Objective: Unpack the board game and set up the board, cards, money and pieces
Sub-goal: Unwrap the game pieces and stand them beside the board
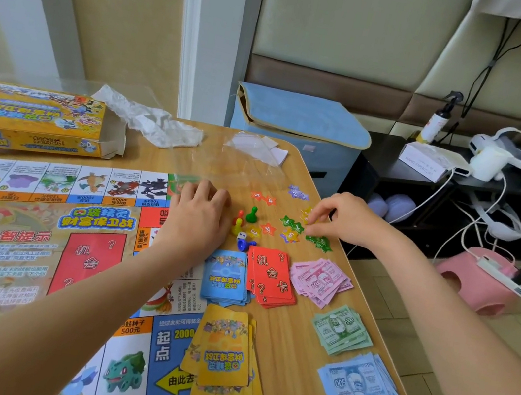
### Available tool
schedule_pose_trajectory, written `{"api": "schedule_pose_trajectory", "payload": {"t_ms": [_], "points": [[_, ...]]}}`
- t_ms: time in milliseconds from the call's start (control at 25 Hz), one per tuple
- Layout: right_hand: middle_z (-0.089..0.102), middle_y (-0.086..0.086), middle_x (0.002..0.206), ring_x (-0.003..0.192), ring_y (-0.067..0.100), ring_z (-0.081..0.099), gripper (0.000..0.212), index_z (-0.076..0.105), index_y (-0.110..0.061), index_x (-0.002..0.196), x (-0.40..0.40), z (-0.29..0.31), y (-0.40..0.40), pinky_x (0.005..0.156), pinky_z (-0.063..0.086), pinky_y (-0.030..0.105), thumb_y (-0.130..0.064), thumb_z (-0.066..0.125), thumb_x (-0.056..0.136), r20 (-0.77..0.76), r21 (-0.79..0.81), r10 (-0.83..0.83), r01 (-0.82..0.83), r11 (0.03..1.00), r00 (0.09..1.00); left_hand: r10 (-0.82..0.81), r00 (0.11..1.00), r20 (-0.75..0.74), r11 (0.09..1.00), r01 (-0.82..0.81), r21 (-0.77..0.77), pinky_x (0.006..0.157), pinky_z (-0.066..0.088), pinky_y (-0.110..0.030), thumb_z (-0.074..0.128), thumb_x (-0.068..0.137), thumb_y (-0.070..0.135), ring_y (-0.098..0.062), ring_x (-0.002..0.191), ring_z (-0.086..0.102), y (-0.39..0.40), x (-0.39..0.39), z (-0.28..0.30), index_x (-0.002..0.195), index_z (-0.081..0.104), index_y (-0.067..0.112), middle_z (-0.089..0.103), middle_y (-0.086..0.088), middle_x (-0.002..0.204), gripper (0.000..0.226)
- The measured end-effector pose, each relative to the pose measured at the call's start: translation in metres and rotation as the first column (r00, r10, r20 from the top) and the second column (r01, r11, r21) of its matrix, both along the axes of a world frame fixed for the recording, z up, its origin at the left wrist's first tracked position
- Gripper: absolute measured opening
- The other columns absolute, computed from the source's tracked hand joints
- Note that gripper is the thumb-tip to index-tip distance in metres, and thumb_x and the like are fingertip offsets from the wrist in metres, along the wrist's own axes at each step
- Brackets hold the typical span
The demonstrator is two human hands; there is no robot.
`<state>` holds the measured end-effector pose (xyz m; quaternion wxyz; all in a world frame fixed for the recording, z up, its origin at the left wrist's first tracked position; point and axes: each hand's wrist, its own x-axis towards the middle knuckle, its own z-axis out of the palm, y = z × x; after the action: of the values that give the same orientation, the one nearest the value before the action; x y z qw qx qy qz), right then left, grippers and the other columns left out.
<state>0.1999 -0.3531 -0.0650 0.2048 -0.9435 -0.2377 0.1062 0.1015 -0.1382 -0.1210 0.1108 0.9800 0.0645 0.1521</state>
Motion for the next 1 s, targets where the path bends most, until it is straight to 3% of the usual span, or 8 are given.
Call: {"api": "schedule_pose_trajectory", "payload": {"t_ms": [240,480,640,760,880,920,1000], "points": [[0.050,-0.009,0.083,0.063,0.000,0.040,0.025,0.070,-0.020,0.103,-0.002,0.000,0.013,0.058,0.029,0.014,-0.022,0.074,0.079,0.056,-0.100,0.139,-0.133,0.986,0.989,-0.004,1.000,0.002,1.000,0.004,-0.004,0.094,0.030,-0.036,0.035,0.097,0.036,-0.027,0.112,0.039,0.000,-0.001,0.001,0.119,0.050,0.014,0.045,-0.008,0.120,0.035],[0.059,-0.006,0.074,0.057,0.000,0.047,0.016,0.072,-0.010,0.092,-0.001,0.000,0.018,0.052,0.036,0.003,-0.013,0.076,0.076,0.057,-0.090,0.132,-0.127,0.988,0.990,-0.004,1.000,0.003,1.000,0.004,-0.001,0.093,0.030,-0.036,0.035,0.097,0.037,-0.027,0.111,0.039,-0.001,0.000,0.000,0.119,0.050,0.014,0.045,-0.008,0.119,0.036],[0.052,-0.017,0.056,0.053,-0.009,0.052,0.010,0.070,-0.011,0.083,-0.004,0.005,0.020,0.051,0.036,0.002,-0.011,0.076,0.075,0.017,-0.071,0.123,-0.122,0.990,0.992,-0.001,1.000,-0.001,1.000,0.001,-0.001,0.093,0.029,-0.035,0.035,0.096,0.037,-0.027,0.112,0.039,-0.001,0.000,0.000,0.120,0.050,0.014,0.045,-0.008,0.120,0.035],[0.059,-0.018,0.051,0.052,-0.009,0.053,0.014,0.066,-0.017,0.070,-0.003,0.012,0.019,0.054,0.037,0.005,-0.008,0.075,0.076,-0.078,0.092,0.098,-0.091,0.992,0.992,-0.003,1.000,0.004,1.000,0.004,-0.007,0.092,0.030,-0.036,0.036,0.096,0.036,-0.028,0.111,0.040,0.000,0.000,0.000,0.119,0.050,0.014,0.046,-0.008,0.120,0.035],[0.063,-0.001,0.064,0.052,0.003,0.052,0.014,0.065,-0.014,0.071,0.006,0.016,0.015,0.056,0.041,0.018,-0.004,0.073,0.077,-0.132,0.412,-0.069,0.118,0.903,0.989,0.001,1.000,-0.007,1.000,-0.001,0.003,0.094,0.029,-0.035,0.036,0.097,0.037,-0.027,0.112,0.039,0.000,0.001,0.000,0.120,0.049,0.015,0.045,-0.007,0.121,0.034],[0.062,0.001,0.064,0.048,0.002,0.050,0.013,0.064,-0.012,0.071,0.008,0.015,0.014,0.055,0.041,0.018,-0.004,0.072,0.078,-0.099,0.438,-0.135,0.164,0.884,0.986,0.002,1.000,-0.010,1.000,-0.002,0.005,0.094,0.029,-0.035,0.036,0.097,0.037,-0.026,0.112,0.039,0.000,0.001,-0.001,0.121,0.049,0.015,0.044,-0.007,0.121,0.034],[0.061,-0.002,0.064,0.052,0.001,0.053,0.012,0.065,-0.012,0.071,0.010,0.010,0.014,0.057,0.042,0.016,-0.004,0.072,0.077,0.033,0.340,-0.202,0.179,0.923,0.979,-0.001,1.000,-0.008,1.000,0.001,0.002,0.094,0.029,-0.035,0.035,0.097,0.037,-0.026,0.112,0.039,0.000,0.001,-0.001,0.120,0.049,0.016,0.044,-0.007,0.121,0.034]]}}
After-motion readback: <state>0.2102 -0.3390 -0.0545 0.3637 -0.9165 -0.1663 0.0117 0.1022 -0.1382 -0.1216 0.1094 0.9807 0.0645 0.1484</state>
